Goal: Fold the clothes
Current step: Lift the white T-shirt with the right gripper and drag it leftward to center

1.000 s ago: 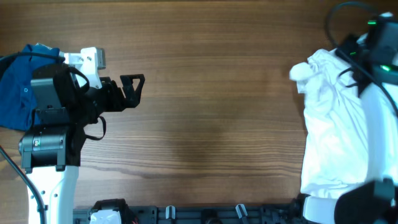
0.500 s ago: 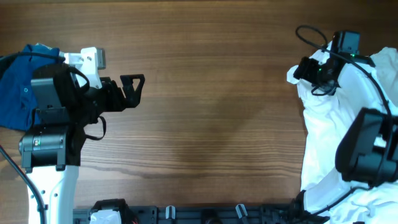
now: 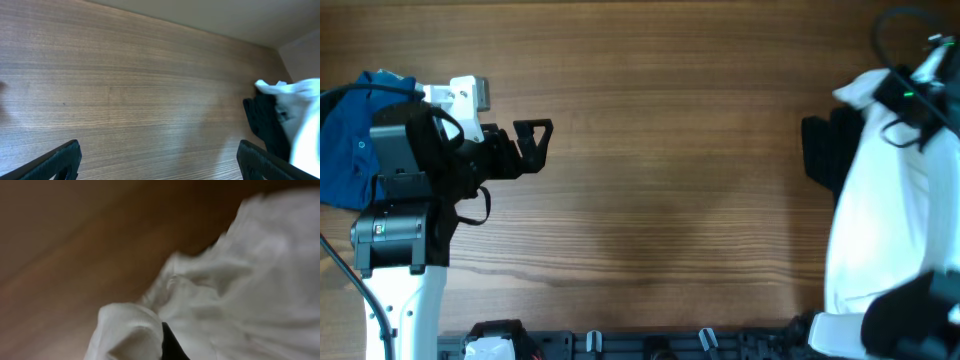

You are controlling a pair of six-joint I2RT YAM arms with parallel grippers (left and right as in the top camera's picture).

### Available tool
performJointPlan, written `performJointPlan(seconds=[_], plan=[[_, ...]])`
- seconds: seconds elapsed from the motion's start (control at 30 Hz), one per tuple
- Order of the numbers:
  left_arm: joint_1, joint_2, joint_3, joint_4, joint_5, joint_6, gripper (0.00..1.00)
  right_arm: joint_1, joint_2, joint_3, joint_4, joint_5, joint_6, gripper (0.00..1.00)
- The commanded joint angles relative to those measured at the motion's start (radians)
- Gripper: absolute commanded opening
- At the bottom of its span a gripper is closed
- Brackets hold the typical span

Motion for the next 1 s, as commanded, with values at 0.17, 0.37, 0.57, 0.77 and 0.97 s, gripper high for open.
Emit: performJointPlan(seconds=[0.17, 0.37, 0.57, 0.77, 0.97], plan=[[0.003, 0.003, 0.021, 0.001, 0.019, -0.009, 1.0, -0.01, -0.062, 0.068, 0.04, -0.141, 0.039, 0.04], [0.005, -0.02, 0.021, 0.049, 0.003, -0.005, 1.0, 0.287, -0.061, 0.63, 0.108, -0.589, 0.283, 0.04], [0.078, -0.151, 0.021, 0.127, -0.064, -0.005, 1.0, 1.096, 0.053, 0.662, -0.238, -0.245, -0.019, 0.52], [0.078, -0.173, 0.021, 0.147, -0.061, -0.004, 1.0, 1.108, -0.011, 0.662, -0.303, 0.088, -0.012, 0.63], [-0.137, 0.156, 0.021, 0.219, -0.108, 0.136, 1.0, 0.979, -0.115, 0.662, -0.406, 0.179, 0.048, 0.66]])
